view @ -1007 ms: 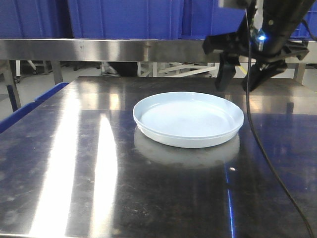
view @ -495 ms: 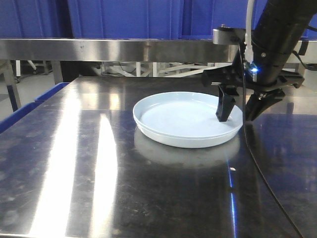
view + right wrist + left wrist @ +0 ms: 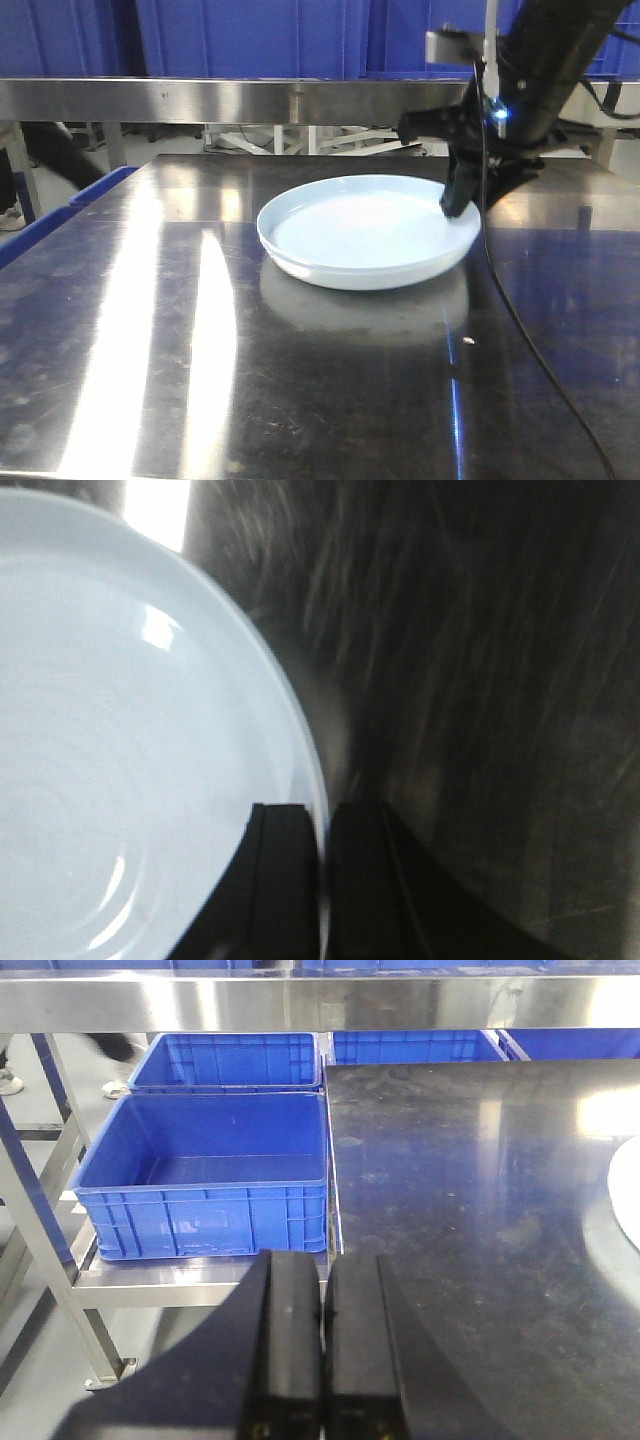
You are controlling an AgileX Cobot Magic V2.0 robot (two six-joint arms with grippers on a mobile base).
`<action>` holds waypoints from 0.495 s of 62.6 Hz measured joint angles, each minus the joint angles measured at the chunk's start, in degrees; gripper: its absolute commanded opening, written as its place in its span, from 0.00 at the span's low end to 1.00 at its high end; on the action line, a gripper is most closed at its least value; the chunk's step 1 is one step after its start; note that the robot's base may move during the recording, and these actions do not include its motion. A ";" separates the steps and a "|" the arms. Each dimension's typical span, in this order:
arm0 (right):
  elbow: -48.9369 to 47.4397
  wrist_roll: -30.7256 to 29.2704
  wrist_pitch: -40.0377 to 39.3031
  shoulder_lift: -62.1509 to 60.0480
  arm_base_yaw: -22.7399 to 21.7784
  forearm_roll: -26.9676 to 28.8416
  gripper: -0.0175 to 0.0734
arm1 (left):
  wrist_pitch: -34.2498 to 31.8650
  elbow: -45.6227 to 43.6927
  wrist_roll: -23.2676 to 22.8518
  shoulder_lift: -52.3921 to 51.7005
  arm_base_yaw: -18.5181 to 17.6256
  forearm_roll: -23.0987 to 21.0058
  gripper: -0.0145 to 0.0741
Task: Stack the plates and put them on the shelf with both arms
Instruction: 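Close the right gripper on the rim of the stacked plates, then lift the stacked plates off the table with the right gripper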
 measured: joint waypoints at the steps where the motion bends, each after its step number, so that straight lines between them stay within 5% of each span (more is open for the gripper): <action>1: -0.31 -0.11 0.15 -0.43 0.00 0.02 0.24 | 0.00 0.00 0.00 0.00 0.00 0.00 0.26; 31: -0.62 -0.35 1.82 -16.91 0.10 -1.00 0.24 | 0.00 0.00 0.00 0.00 0.00 0.00 0.26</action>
